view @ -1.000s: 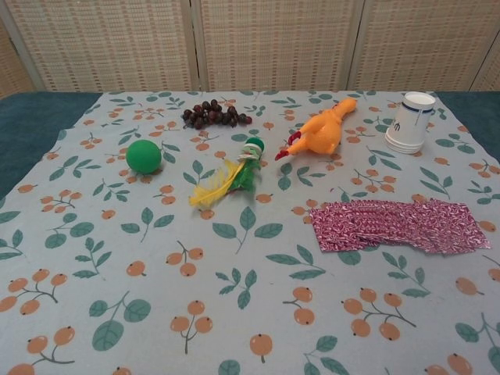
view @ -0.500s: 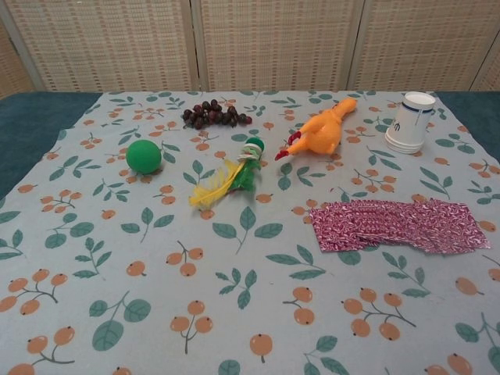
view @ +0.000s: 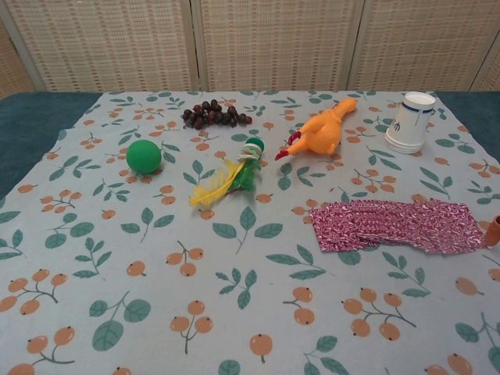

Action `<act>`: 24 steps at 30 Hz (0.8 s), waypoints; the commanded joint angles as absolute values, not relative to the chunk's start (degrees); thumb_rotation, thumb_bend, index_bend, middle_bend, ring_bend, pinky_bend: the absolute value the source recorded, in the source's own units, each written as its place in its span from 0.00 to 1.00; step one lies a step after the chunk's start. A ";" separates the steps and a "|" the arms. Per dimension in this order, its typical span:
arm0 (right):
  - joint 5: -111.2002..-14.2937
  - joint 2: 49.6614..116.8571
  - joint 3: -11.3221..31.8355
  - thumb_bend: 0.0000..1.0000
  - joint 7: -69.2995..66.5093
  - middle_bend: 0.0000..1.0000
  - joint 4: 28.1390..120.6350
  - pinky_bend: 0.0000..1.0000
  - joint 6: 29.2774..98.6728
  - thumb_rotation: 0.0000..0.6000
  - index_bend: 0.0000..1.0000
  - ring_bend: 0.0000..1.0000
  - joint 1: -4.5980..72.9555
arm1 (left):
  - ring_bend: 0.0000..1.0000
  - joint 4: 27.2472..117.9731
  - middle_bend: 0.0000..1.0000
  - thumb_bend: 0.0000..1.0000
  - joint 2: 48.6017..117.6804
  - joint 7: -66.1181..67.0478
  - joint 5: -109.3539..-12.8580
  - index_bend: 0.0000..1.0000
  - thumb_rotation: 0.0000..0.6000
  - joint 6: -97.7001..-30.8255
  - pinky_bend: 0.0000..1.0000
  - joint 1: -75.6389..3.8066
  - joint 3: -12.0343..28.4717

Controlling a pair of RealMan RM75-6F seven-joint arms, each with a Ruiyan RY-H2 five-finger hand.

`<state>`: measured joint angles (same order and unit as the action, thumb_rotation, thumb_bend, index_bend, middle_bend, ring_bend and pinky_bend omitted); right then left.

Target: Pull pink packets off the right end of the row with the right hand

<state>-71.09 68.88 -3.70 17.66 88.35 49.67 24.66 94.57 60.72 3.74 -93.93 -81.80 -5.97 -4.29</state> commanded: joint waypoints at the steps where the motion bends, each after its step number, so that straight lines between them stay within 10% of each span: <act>1: -71.15 69.23 -3.49 0.90 17.41 0.75 88.19 0.82 49.52 1.00 0.24 0.86 24.88 | 0.25 94.55 0.26 0.59 60.72 3.72 -93.92 0.24 1.00 -81.74 0.44 -6.01 -4.28; 24: -68.63 72.36 -2.14 0.91 17.32 0.75 84.64 0.82 46.91 1.00 0.22 0.86 26.91 | 0.25 94.64 0.26 0.59 60.67 3.88 -93.88 0.24 1.00 -81.68 0.44 -5.99 -4.32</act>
